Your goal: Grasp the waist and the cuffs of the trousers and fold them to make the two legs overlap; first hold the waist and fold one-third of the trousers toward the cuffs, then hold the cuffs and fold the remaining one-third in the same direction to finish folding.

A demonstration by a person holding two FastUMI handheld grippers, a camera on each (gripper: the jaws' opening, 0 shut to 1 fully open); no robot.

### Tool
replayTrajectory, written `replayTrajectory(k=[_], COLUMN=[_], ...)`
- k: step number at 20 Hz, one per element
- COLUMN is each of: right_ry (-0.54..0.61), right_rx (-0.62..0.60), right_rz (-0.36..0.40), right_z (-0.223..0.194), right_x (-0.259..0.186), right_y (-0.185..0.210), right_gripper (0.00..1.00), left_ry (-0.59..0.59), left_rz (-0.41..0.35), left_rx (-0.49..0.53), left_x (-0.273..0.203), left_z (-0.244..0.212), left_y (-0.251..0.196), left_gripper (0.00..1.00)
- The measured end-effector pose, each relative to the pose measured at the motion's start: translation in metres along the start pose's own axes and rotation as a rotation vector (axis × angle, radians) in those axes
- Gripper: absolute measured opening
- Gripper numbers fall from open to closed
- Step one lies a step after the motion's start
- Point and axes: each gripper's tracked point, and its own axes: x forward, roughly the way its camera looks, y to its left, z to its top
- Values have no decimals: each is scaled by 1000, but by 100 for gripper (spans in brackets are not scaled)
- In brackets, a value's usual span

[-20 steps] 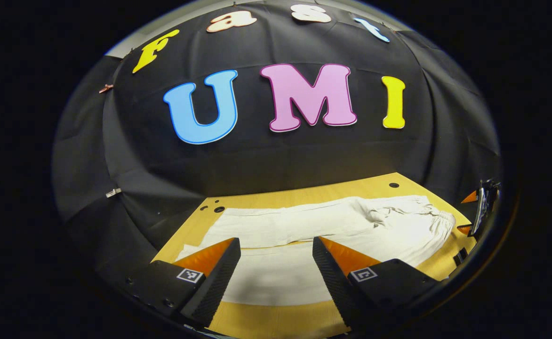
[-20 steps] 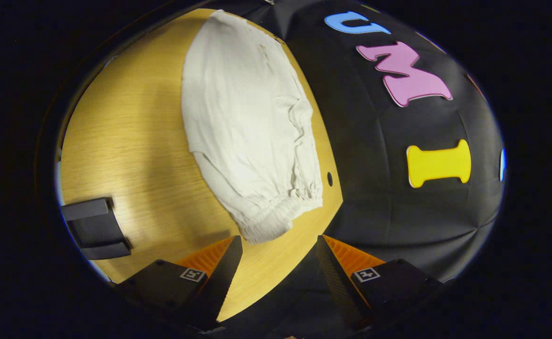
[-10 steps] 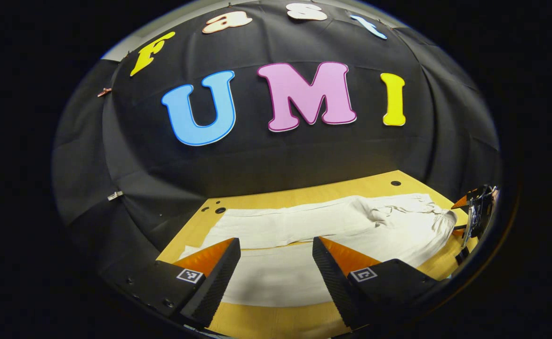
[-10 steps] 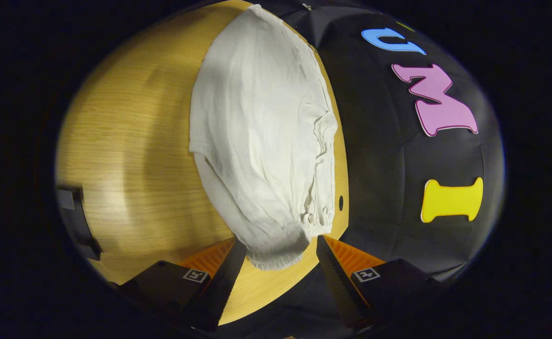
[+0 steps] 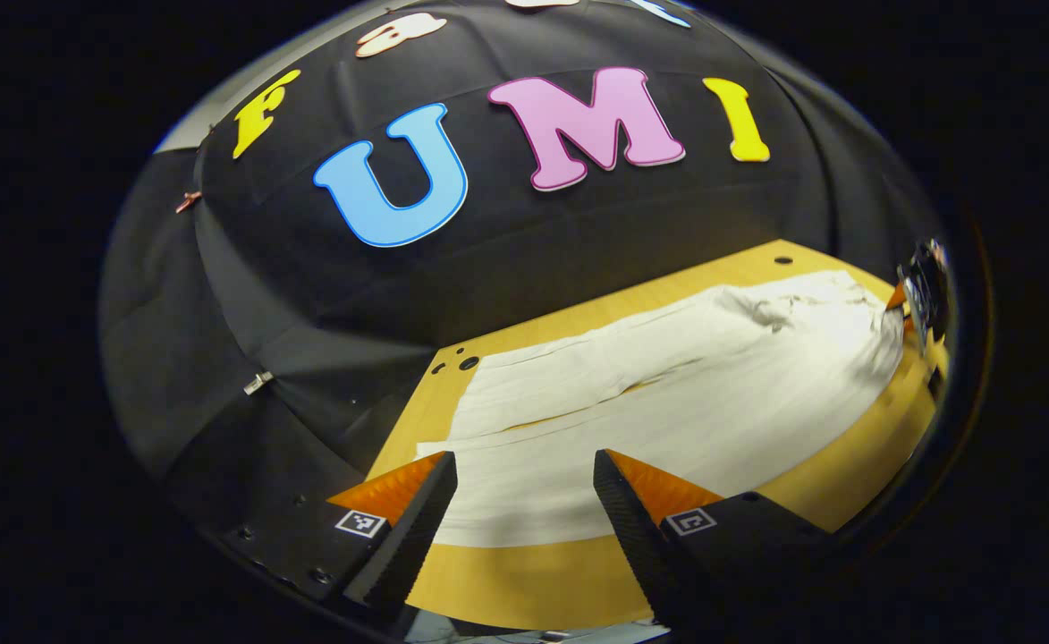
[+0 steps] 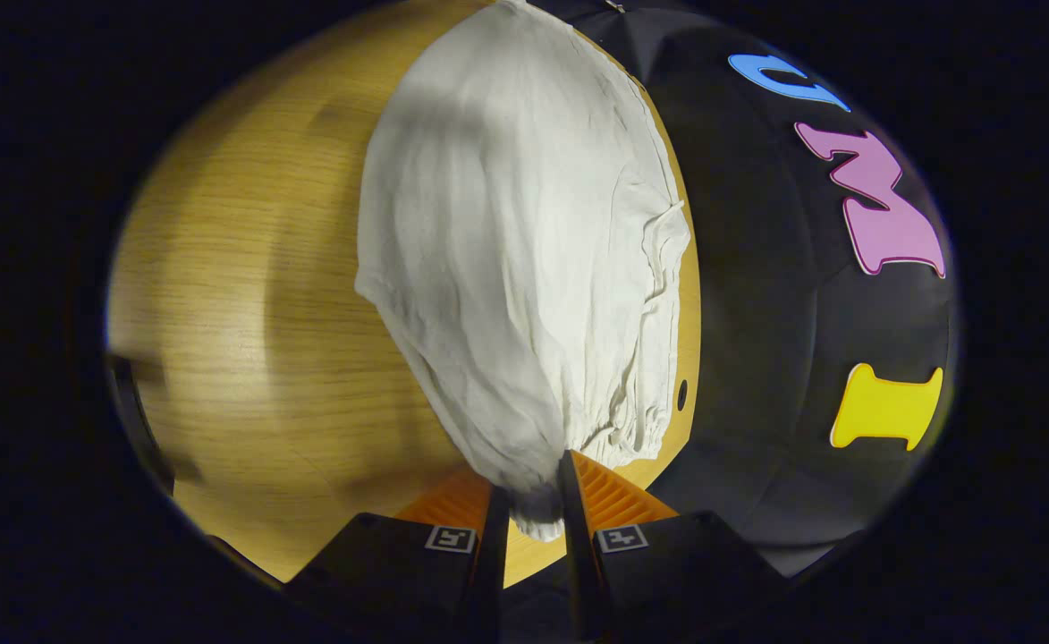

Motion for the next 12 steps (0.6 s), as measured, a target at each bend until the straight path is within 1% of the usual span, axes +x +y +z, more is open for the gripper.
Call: replayTrajectory(k=[1,3,4,6,7,8,10,11,12], right_ry=[18,42,53,58,59,54,47,46,47], right_rx=[5,29,40,49,48,37,6,0,0], right_rz=[18,56,95,194,231,269,315,332,348], right_z=[-3,-4,-3,-2,-1,-1,0,-1,0], right_x=[1,1,-5,-5,-3,-8,-8,-3,-6], right_y=[2,6,9,18,21,22,23,24,23], right_gripper=[24,25,20,20,20,14,14,18,8], left_ry=[14,52,80,138,158,168,192,219,256], left_rz=[-4,-39,-55,-90,-104,-113,-132,-147,-153], left_rx=[55,160,206,270,301,338,425,461,488], left_x=[5,12,15,27,33,40,53,62,68], left_z=[-15,-47,-63,-97,-108,-116,-135,-149,-166], left_y=[7,16,23,36,40,46,55,64,73], left_gripper=[98,98,97,97,98,97,97,97,97])
